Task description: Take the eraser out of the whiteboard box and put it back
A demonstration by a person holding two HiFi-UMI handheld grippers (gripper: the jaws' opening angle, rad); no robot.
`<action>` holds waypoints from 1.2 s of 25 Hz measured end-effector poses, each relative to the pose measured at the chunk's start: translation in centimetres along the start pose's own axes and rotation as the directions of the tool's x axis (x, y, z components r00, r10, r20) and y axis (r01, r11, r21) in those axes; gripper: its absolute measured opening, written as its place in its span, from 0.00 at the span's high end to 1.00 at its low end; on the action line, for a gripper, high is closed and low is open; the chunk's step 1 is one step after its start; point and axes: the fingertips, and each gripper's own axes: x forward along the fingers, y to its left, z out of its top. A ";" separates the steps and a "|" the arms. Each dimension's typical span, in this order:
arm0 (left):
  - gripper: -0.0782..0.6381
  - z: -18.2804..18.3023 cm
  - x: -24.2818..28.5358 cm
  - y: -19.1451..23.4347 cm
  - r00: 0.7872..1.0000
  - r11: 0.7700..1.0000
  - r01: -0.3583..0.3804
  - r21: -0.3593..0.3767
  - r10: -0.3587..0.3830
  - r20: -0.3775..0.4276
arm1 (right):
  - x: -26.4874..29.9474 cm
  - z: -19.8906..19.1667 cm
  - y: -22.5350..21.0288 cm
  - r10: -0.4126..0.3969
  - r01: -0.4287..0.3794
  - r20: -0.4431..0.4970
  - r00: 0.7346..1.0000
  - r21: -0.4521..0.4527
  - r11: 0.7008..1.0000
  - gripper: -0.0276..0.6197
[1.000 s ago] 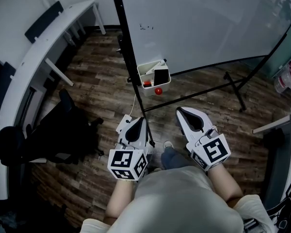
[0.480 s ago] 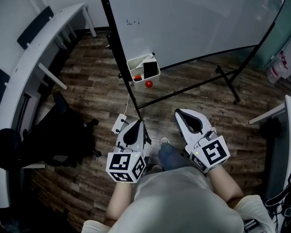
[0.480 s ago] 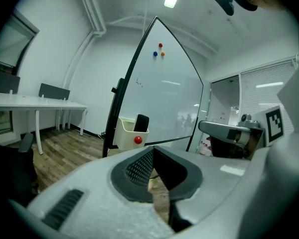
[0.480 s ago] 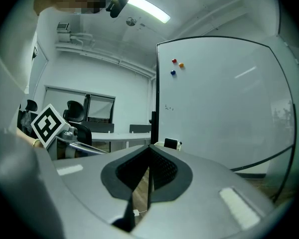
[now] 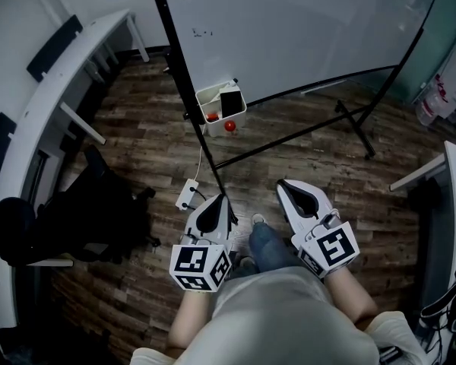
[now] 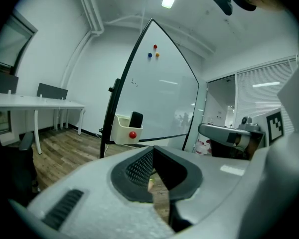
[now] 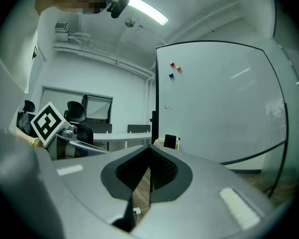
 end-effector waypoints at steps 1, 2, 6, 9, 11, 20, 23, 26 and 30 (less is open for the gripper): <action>0.89 -0.1 -0.2 -0.2 1.000 1.000 0.004 0.004 -0.004 -0.002 | -0.2 -0.1 0.1 -0.004 0.004 0.001 1.000 0.001 1.000 0.95; 0.89 -0.3 -0.4 -0.5 1.000 1.000 0.008 0.008 -0.008 -0.004 | -0.5 -0.2 0.1 -0.008 0.008 0.002 1.000 0.003 1.000 0.95; 0.89 -0.7 -1.3 -1.1 1.000 1.000 0.014 0.019 -0.013 -0.011 | -1.3 -0.4 0.6 -0.018 0.018 0.009 1.000 0.010 1.000 0.95; 0.89 -0.9 -1.8 -1.3 1.000 1.000 0.012 0.027 -0.012 -0.013 | -1.6 -0.6 0.9 -0.017 0.017 0.009 1.000 0.008 1.000 0.95; 0.89 -0.9 -2.2 -1.3 1.000 1.000 0.007 0.029 -0.006 -0.011 | -1.6 -0.6 1.1 -0.020 0.020 0.013 1.000 0.007 1.000 0.95; 0.89 -0.9 -3.6 -0.5 1.000 1.000 -0.024 0.020 0.024 0.001 | -1.5 -0.4 2.4 -0.008 0.008 0.020 1.000 0.001 1.000 0.95; 0.89 -1.1 -3.7 -0.5 1.000 0.999 -0.027 0.018 0.027 0.000 | -1.5 -0.5 2.6 -0.004 0.004 0.019 1.000 0.007 1.000 0.95; 0.89 -1.2 -3.7 -0.8 1.000 1.000 -0.021 0.018 0.021 -0.001 | -1.7 -0.4 2.6 -0.007 0.007 0.021 1.000 0.010 1.000 0.95; 0.89 -1.1 -3.6 -1.2 1.000 1.000 -0.009 0.022 0.009 0.000 | -1.9 -0.1 2.7 -0.008 0.008 0.028 1.000 0.006 1.000 0.95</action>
